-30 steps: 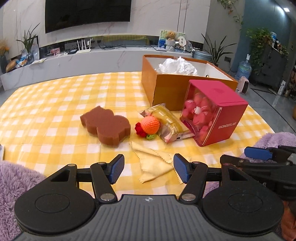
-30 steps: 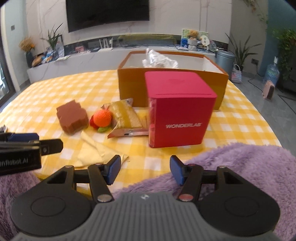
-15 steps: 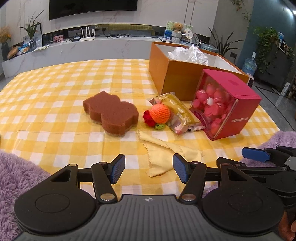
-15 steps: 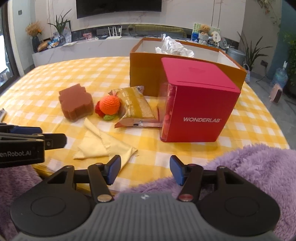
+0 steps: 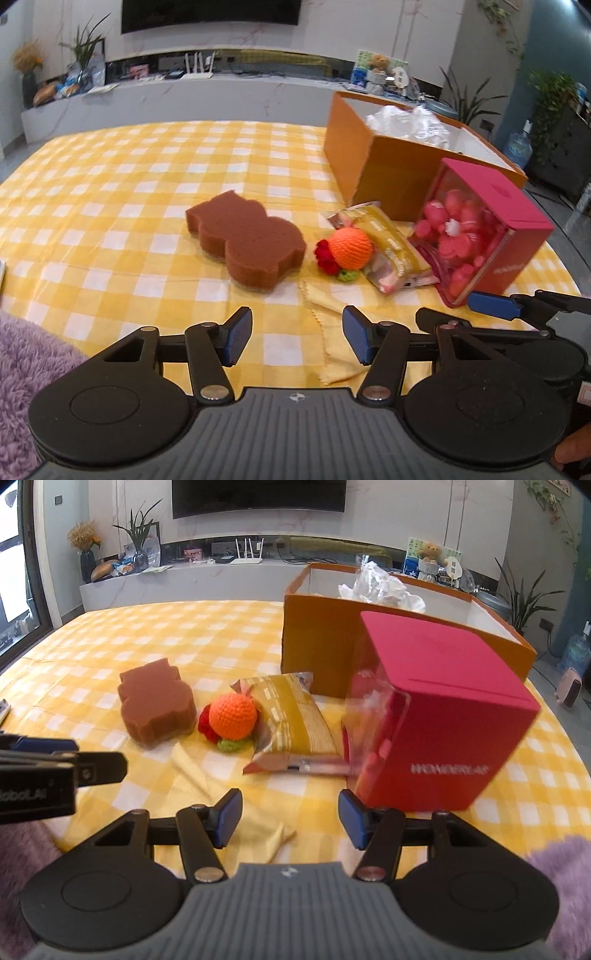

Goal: Organize soft objects
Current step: 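Lower the right gripper onto the yellow cleaning cloth and close it, then lift the yellow cloth with the right gripper while the left gripper approaches the orange crocheted ball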

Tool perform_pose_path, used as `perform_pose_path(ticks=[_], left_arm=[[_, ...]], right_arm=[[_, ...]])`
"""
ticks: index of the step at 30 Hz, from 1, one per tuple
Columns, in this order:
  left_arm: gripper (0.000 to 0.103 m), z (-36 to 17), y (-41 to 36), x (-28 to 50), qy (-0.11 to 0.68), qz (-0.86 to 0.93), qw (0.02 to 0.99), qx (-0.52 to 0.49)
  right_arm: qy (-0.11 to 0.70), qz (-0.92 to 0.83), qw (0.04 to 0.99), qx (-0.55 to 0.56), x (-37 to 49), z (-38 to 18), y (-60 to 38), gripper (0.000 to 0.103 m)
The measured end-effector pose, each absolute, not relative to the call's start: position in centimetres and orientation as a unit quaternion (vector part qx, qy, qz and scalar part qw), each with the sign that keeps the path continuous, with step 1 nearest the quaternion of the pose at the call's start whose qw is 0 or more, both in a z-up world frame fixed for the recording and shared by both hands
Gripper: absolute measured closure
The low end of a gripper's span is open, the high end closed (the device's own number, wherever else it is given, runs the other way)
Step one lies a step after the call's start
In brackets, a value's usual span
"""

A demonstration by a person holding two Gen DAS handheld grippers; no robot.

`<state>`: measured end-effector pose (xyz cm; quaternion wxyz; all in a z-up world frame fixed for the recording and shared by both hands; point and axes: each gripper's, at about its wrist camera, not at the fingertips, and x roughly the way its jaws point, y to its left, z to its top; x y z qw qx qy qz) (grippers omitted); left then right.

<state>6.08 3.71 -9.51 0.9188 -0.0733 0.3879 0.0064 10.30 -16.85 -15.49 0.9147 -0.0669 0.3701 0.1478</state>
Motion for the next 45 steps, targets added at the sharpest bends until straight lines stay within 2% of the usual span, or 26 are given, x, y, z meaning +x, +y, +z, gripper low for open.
perform_pose_path(ticks=[7,10,11,13,14,15,18,20,31,37,40,41,42,43,44,45], left_arm=[[0.036,-11.0,4.3,6.9,0.413,0.009,0.906,-0.089],[0.036,-11.3,4.2,7.1,0.419,0.007,0.904,-0.088],[0.037,-11.4,4.2,7.2,0.421,0.007,0.903,-0.087],[0.038,-11.6,4.1,7.3,0.423,0.007,0.902,-0.086],[0.038,-11.6,4.1,7.4,0.424,0.006,0.901,-0.087],[0.038,-11.7,4.2,7.4,0.425,0.005,0.901,-0.088],[0.039,-11.8,4.2,7.5,0.428,0.004,0.899,-0.09],[0.04,-11.8,4.1,7.5,0.428,0.003,0.899,-0.09],[0.044,-11.7,4.1,7.5,0.429,-0.001,0.899,-0.09],[0.045,-11.8,3.8,7.5,0.432,-0.006,0.898,-0.079],[0.045,-11.8,3.9,7.4,0.431,-0.009,0.898,-0.081],[0.045,-11.8,3.9,7.4,0.432,-0.009,0.898,-0.083],[0.045,-11.8,4.0,7.4,0.432,-0.009,0.898,-0.084],[0.045,-11.8,3.9,7.4,0.433,-0.009,0.898,-0.084],[0.045,-11.7,3.9,7.4,0.433,-0.009,0.898,-0.083],[0.049,-11.8,3.8,7.4,0.432,-0.009,0.898,-0.083]], right_arm=[[0.422,0.153,0.892,-0.045,12.9,-17.9,-16.2,0.045],[0.421,0.165,0.89,-0.048,12.9,-18.3,-15.8,0.053],[0.42,0.169,0.89,-0.052,12.8,-18.3,-15.7,0.056],[0.414,0.181,0.89,-0.051,12.7,-18.4,-15.5,0.069],[0.412,0.191,0.89,-0.048,12.7,-18.4,-15.5,0.082],[0.411,0.2,0.888,-0.045,12.6,-18.4,-15.4,0.09],[0.407,0.213,0.887,-0.051,12.4,-18.4,-15.2,0.1],[0.408,0.216,0.886,-0.046,12.4,-18.2,-15.3,0.103],[0.368,0.173,0.913,-0.045,10.9,-15.5,-17.2,0.103],[0.422,0.167,0.89,-0.035,11.4,-17.0,-18.5,0.103],[0.414,0.183,0.891,-0.043,11.4,-17.0,-17.9,0.095],[0.411,0.188,0.891,-0.048,11.4,-17.0,-17.7,0.085],[0.408,0.194,0.891,-0.049,11.4,-17.0,-17.5,0.066],[0.404,0.2,0.891,-0.049,11.3,-17.0,-17.4,0.056],[0.401,0.205,0.892,-0.051,11.2,-17.0,-17.2,0.038],[0.4,0.21,0.891,-0.054,11.3,-17.0,-17.0,0.027]])
